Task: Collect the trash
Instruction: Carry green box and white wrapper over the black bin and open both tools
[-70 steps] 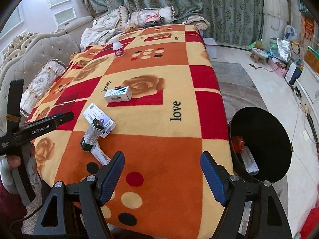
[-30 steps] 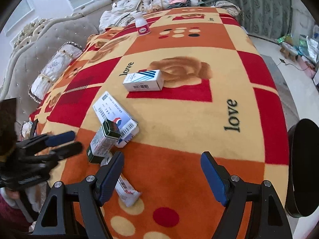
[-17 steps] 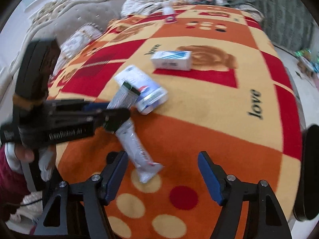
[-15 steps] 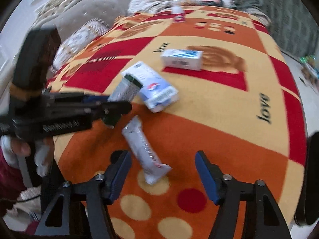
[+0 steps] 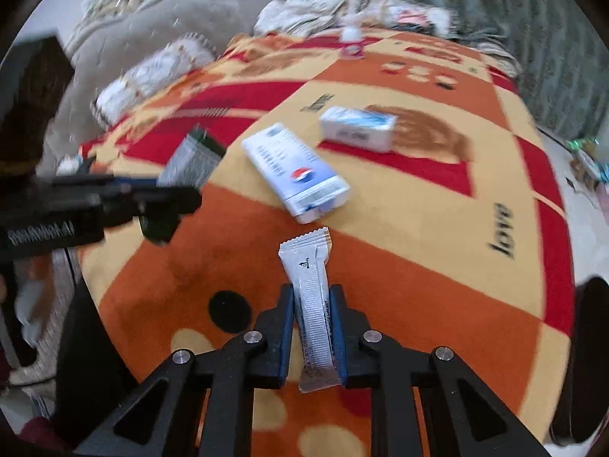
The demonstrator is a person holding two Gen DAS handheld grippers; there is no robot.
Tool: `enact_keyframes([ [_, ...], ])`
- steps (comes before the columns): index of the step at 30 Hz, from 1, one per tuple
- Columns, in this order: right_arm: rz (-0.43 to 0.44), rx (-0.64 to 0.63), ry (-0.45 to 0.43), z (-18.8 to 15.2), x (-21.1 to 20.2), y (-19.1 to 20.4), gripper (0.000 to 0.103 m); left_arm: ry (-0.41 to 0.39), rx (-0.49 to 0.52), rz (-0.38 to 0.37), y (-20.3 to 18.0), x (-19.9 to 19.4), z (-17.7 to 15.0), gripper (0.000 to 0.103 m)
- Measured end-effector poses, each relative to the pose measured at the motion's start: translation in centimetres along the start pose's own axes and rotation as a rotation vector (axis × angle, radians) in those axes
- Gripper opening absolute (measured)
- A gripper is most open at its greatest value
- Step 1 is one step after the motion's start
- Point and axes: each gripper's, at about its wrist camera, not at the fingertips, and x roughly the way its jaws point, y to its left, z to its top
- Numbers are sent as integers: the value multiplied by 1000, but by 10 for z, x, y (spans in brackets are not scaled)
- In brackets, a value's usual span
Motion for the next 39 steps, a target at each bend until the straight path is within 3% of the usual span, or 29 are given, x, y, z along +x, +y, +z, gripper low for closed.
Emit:
enact_keyframes([
  [18, -140, 241, -129, -31, -83, -103, 17, -15, 194, -32, -131, 41, 21, 24],
  [39, -265, 460, -151, -74, -119, -208, 17, 9, 341, -85, -225, 94, 47, 24],
])
